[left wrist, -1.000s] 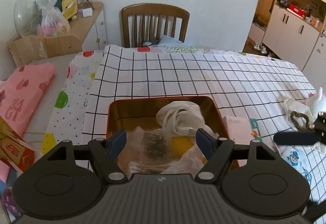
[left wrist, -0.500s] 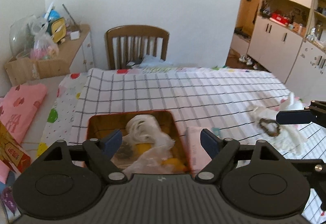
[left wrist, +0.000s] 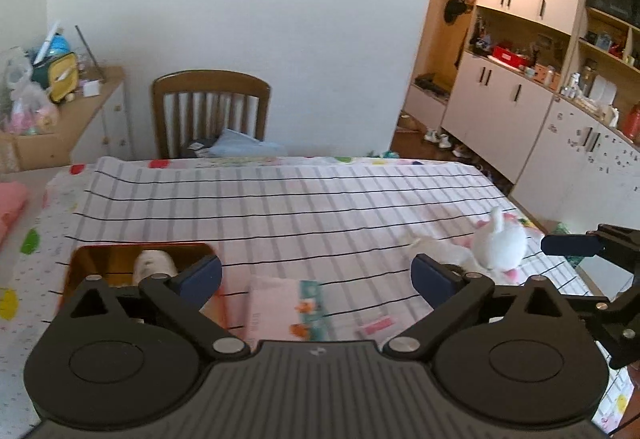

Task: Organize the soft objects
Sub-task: 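Move both grippers back to the bracelet and blue bag on the table, then grasp the brown bead bracelet with the right gripper while the left grasps the blue labubu bag, then carry the bracelet and blue bag over the gold tin, then lower the bracelet and blue bag into the tin and open both grippers, then move both grippers toward the white bunny plush and white cloth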

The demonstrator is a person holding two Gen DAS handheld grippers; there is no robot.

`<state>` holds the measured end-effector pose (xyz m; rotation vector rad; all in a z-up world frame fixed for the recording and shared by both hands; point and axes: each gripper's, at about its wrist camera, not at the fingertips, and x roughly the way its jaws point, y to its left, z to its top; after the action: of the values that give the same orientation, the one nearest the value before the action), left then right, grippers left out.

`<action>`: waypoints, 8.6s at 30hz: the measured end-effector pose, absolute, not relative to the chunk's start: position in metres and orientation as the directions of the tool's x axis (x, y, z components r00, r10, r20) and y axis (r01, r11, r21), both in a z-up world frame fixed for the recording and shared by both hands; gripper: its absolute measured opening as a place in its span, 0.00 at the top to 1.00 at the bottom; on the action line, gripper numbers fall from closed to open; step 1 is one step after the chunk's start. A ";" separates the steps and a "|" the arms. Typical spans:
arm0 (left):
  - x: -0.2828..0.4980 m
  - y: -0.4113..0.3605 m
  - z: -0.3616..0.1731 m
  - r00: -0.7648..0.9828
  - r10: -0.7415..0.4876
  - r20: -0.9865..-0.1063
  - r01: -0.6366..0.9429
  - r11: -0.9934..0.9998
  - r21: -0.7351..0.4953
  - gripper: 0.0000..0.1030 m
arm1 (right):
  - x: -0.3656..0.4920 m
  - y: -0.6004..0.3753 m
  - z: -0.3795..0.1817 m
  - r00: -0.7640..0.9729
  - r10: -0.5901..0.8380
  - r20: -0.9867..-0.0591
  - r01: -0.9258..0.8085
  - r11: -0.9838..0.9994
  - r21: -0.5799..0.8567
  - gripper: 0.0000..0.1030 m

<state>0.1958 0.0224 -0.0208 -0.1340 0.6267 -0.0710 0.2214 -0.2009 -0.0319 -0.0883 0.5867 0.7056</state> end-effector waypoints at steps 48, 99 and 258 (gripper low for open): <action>0.219 -0.122 -0.170 0.638 0.029 -0.769 -0.081 0.996 -0.029 0.01 | 0.353 -0.234 -0.147 0.527 0.434 -0.731 -0.699 0.710 -0.082 0.43; 0.191 -0.067 -0.114 0.709 0.033 -0.704 -0.157 0.981 -0.112 0.83 | 0.301 -0.262 -0.078 0.562 0.560 -0.609 -0.675 0.736 0.054 0.93; 0.227 -0.059 -0.083 0.747 -0.086 -0.659 0.031 0.995 -0.094 0.03 | 0.258 -0.296 -0.071 0.689 0.441 -0.575 -0.495 0.866 0.071 0.06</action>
<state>0.2275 -0.0593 -0.0835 -0.0789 0.7244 -0.0639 0.2578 -0.2955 -0.0706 -0.0920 0.6180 0.5244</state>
